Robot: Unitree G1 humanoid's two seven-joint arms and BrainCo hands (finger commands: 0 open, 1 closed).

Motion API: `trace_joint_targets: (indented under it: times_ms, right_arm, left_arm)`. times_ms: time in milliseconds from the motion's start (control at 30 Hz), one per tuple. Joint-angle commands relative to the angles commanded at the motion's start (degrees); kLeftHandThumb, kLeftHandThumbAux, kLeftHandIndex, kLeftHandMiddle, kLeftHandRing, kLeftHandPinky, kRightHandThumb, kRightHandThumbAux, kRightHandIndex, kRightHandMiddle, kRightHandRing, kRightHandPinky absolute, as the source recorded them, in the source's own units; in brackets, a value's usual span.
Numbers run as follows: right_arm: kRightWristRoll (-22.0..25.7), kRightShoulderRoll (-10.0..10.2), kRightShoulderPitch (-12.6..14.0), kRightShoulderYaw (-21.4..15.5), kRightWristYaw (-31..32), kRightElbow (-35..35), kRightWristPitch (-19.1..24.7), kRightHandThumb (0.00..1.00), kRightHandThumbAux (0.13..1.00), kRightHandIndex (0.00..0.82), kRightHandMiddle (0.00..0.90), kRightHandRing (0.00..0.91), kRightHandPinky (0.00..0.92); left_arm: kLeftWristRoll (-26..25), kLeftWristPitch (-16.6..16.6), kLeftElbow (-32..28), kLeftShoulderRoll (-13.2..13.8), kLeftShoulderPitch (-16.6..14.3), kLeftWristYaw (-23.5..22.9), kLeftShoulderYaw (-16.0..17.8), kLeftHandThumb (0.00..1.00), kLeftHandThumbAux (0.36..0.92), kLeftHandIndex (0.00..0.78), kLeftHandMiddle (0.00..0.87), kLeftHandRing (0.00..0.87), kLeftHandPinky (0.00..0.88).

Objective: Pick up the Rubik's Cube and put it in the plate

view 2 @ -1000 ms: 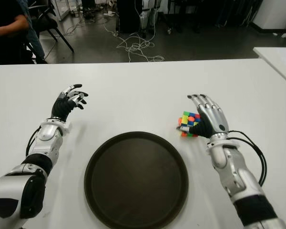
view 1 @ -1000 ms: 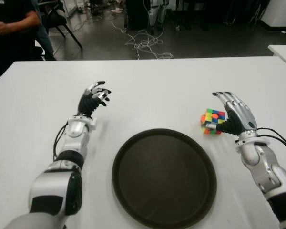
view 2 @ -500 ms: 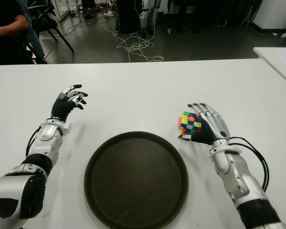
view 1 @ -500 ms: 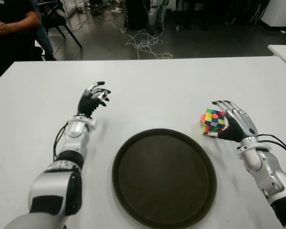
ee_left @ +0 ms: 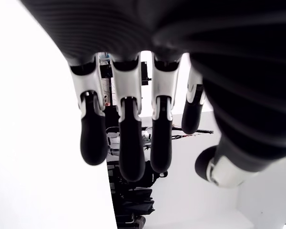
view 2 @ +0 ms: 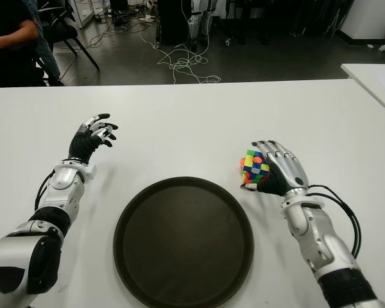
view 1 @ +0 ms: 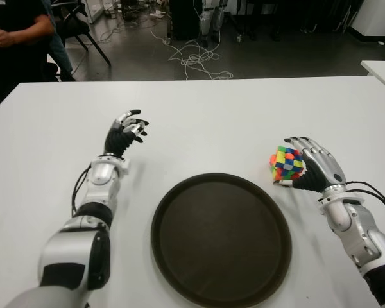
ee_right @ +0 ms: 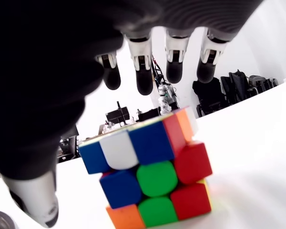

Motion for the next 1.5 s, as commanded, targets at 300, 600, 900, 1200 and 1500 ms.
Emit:
trace_joint_targets:
  times_ms: [300, 600, 900, 1200, 1500]
  right_arm:
    - [-0.23, 0.92, -0.46, 1.03, 0.95, 0.67, 0.92, 0.000, 0.728, 0.000, 0.000, 0.021, 0.048]
    - [-1.23, 1.07, -2.03, 2.34, -1.45, 5.16, -0.80, 0.000, 0.742, 0.000, 0.007, 0.030, 0.053]
    - [-2.11, 1.25, -3.70, 3.23, -3.36, 7.99, -1.38, 0.000, 0.747, 0.004, 0.016, 0.042, 0.064]
    - [-2.54, 1.21, -5.20, 4.15, -4.19, 9.56, -1.95, 0.000, 0.744, 0.016, 0.030, 0.056, 0.079]
    - [-2.80, 0.91, -5.94, 4.91, -3.41, 9.99, -2.25, 0.000, 0.769, 0.022, 0.029, 0.052, 0.075]
  left_arm:
    - [-0.13, -0.24, 0.09, -0.07, 0.04, -0.34, 0.04, 0.137, 0.665, 0.230, 0.415, 0.500, 0.558]
    - [-0.26, -0.35, 0.29, 0.01, 0.05, -1.09, 0.13, 0.143, 0.647, 0.232, 0.412, 0.498, 0.553]
    - [-0.20, 0.20, 0.27, 0.01, -0.01, -1.19, 0.10, 0.173, 0.663, 0.238, 0.419, 0.505, 0.568]
    - [-0.13, -0.16, 0.19, 0.01, 0.09, -1.69, -0.02, 0.152, 0.641, 0.237, 0.425, 0.504, 0.557]
    - [0.38, 0.40, 0.22, 0.27, -0.01, -1.46, -0.53, 0.139, 0.651, 0.227, 0.426, 0.504, 0.562]
